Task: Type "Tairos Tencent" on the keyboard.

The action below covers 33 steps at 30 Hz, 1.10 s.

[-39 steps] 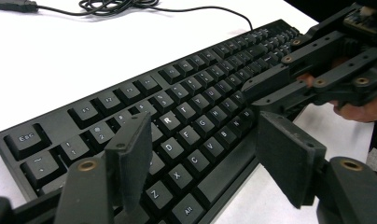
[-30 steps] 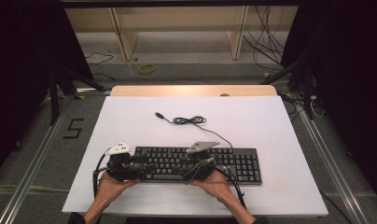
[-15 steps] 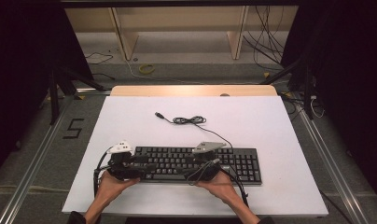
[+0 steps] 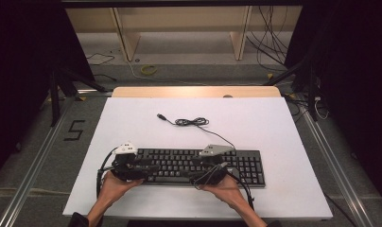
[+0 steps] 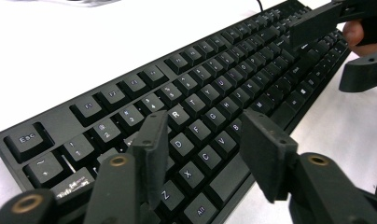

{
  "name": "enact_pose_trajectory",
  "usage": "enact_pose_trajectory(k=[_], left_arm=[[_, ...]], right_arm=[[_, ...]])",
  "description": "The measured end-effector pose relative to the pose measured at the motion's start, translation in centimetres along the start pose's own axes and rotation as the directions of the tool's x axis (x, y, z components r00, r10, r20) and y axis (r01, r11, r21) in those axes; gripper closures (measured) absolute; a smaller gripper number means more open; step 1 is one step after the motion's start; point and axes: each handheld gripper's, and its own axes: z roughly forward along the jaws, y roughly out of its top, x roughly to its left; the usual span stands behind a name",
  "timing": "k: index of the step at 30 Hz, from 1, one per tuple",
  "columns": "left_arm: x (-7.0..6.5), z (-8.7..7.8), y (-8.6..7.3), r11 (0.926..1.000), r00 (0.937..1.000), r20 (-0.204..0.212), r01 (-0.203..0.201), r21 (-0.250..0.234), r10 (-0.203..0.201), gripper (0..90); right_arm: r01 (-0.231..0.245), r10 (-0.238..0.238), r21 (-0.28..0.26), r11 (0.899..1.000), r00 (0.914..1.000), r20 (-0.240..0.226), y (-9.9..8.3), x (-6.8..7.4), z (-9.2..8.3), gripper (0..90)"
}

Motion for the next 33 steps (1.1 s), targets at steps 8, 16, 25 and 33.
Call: enact_pose_trajectory(k=[8, 16, 25, 33], left_arm=[[-0.1, 0.3, 0.2, 0.9994, 0.9996, 0.004, -0.027, 0.02, 0.027, 64.3], [-0.4, 0.8, 0.3, 0.9962, 0.9978, -0.003, -0.067, 0.056, 0.067, 77.8], [-0.5, 1.2, 0.4, 0.9911, 0.9962, -0.005, -0.086, 0.101, 0.087, 88.8], [-0.5, 1.6, 0.2, 0.9864, 0.9962, -0.008, -0.085, 0.141, 0.087, 89.0]], right_arm=[[-0.008, 0.008, -0.014, 1.0, 1.0, -0.004, -0.2, 0.1, -0.6, 33.3], [-0.01, 0.01, -0.024, 1.0, 0.9999, -0.007, -0.5, 0.1, -0.9, 31.8], [-0.007, 0.006, -0.027, 1.0, 0.9999, -0.013, -0.8, 0.3, -1.1, 29.8], [-0.002, 0.002, -0.031, 1.0, 0.9999, -0.015, -0.9, 0.4, -1.4, 29.5]])
